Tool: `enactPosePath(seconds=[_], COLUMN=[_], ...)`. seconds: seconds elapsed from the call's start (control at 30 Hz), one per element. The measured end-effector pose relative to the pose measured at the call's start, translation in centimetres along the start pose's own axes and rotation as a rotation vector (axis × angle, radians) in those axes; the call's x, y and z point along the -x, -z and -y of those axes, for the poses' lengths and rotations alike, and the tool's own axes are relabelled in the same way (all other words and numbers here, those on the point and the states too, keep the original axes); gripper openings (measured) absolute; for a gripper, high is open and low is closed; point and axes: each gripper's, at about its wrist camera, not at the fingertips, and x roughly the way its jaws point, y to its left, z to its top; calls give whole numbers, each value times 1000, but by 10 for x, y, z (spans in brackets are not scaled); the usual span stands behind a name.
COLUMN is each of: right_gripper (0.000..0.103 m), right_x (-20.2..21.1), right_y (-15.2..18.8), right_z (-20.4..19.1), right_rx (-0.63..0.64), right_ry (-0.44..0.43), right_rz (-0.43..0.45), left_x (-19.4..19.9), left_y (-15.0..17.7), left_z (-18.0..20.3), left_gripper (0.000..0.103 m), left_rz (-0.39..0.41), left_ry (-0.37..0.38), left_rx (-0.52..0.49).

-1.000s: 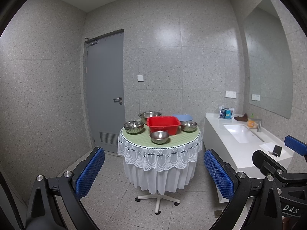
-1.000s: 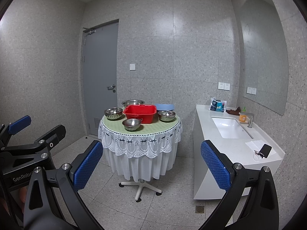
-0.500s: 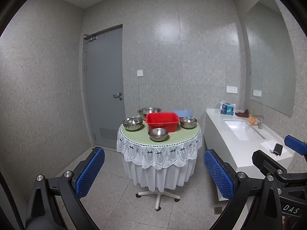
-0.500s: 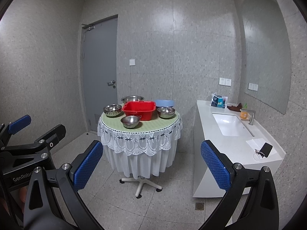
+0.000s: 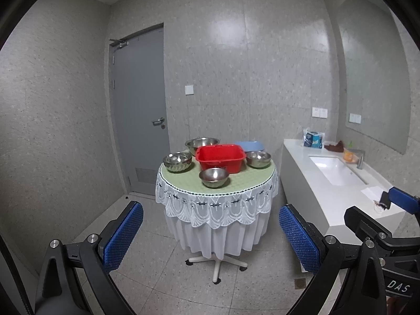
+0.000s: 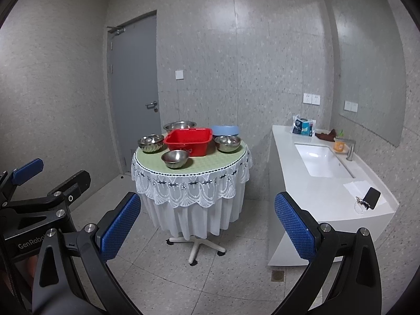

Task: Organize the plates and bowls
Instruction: 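Move both tools toward the table with the red basket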

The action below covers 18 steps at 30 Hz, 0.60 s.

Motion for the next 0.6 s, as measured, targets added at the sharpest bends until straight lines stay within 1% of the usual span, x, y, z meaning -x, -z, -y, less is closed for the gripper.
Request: enactPosePath(seconds=[0.13, 0.3, 0.47, 0.6], right_gripper=[103, 103, 103, 103], right_x=[-30, -80, -139, -183], right_y=[-5, -17, -42, -69], right_z=[0, -4, -14, -28], right_rx=[-8, -20, -56, -74], right_ry=[10, 40, 71, 93], right_rz=[-18, -29, -42, -28], left_x=[-40, -114, -193, -258], left_y=[-14, -37, -78, -111], left_z=[-5, -24, -55, -86], left_gripper=[102, 102, 102, 102], left_rz=[-12, -23, -23, -5], left_ry=[18, 57, 106, 135], left_rx=[-3, -10, -31, -40])
